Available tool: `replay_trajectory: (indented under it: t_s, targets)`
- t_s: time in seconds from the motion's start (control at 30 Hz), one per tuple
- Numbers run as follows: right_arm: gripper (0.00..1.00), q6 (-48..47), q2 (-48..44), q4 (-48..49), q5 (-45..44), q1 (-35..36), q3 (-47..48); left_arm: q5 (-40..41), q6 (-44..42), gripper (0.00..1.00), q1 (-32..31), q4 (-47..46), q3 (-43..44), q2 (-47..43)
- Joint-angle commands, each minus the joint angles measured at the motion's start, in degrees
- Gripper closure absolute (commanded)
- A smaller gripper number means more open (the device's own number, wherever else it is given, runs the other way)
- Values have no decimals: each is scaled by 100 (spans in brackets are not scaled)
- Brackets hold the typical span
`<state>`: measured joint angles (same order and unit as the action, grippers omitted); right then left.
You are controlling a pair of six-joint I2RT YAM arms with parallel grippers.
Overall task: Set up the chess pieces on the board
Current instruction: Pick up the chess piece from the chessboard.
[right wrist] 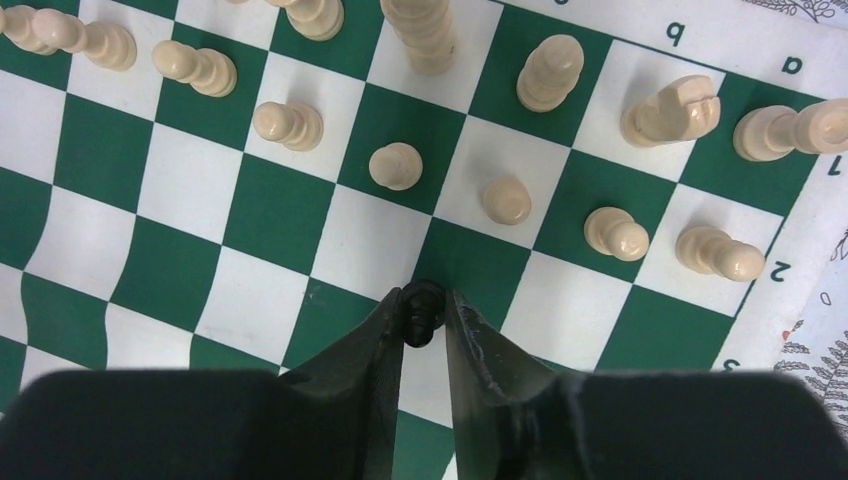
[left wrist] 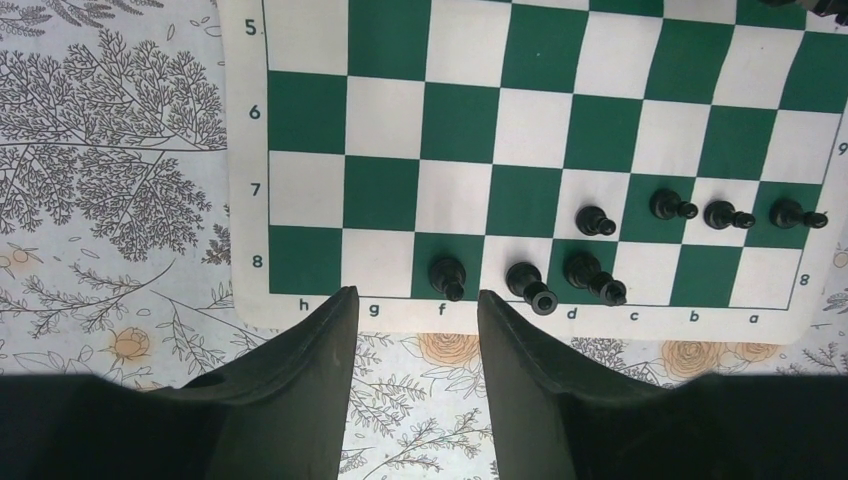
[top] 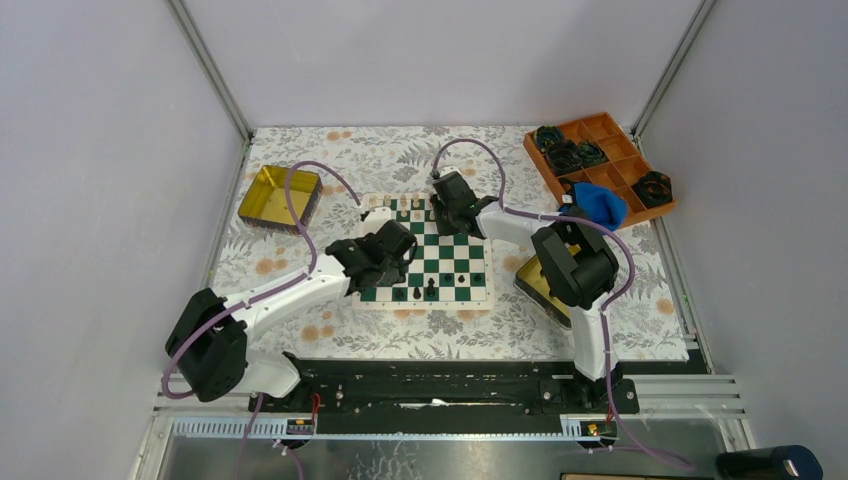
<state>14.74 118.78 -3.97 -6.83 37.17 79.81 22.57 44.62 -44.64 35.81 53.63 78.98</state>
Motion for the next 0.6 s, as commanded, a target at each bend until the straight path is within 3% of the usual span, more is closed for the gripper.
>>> replay_trajectory:
  t_s: [0.0, 0.3, 0.57]
  targets:
    - [75, -150, 5, -16, -249, 92, 259, 222, 125, 45, -45, -4, -105, -145]
    - [91, -353, -176, -161, -604, 200, 248, 252, 152, 45, -36, 3, -265, -351]
    - [96, -415, -787, -278, -864, 399, -14, 465, 114, 44, 24, 183, -409, -560]
